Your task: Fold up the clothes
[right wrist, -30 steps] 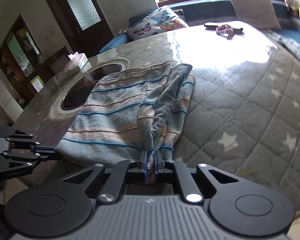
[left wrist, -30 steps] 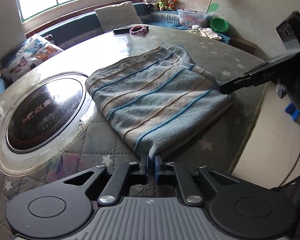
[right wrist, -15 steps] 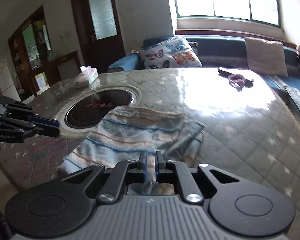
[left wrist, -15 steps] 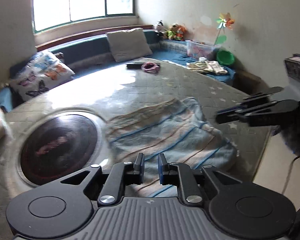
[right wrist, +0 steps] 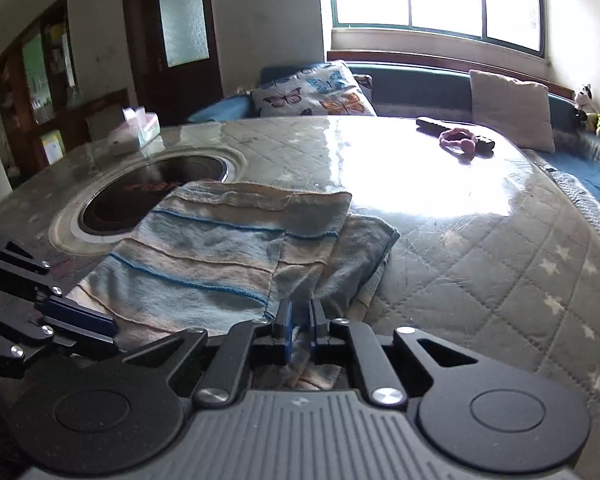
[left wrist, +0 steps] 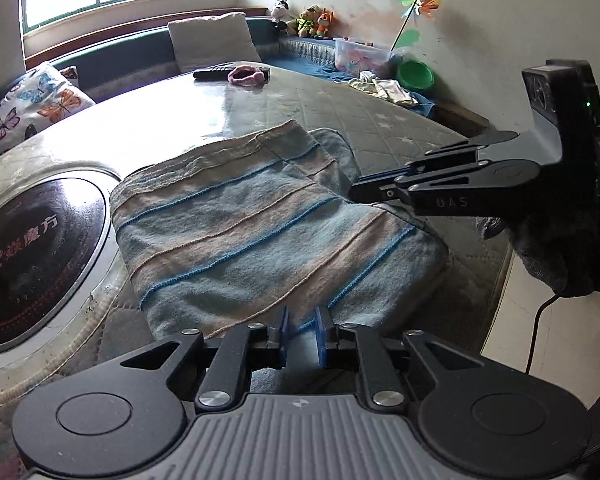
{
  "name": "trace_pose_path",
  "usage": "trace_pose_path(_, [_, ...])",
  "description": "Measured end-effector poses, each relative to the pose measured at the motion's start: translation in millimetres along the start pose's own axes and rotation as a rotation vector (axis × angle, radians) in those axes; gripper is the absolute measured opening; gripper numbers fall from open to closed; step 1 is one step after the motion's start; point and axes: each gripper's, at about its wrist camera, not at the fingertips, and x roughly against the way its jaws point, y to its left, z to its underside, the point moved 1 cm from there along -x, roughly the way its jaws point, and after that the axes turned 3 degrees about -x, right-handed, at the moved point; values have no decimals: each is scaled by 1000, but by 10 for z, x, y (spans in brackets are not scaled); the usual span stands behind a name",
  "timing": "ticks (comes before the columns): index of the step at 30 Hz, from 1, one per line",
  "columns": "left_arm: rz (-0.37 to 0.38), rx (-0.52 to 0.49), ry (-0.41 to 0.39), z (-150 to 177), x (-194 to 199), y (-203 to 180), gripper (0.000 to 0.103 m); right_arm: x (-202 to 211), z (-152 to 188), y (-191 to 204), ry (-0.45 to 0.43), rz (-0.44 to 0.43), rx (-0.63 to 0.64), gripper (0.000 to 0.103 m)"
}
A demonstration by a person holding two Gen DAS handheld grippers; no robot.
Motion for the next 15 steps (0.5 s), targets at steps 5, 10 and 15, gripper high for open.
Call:
trace_pose_path(5, [-4,-9,3,6,4,-18,16,38,-121,-17,-25,21,3,7])
trace_pose_path(10, [-5,-14,3,4,2,-28,17,-13,-249,-13,-59,0,10,7])
trace_pose_path(15, [-5,-20,5,4,7,-38,17,-271,-203,-110,-5,15,-1,6])
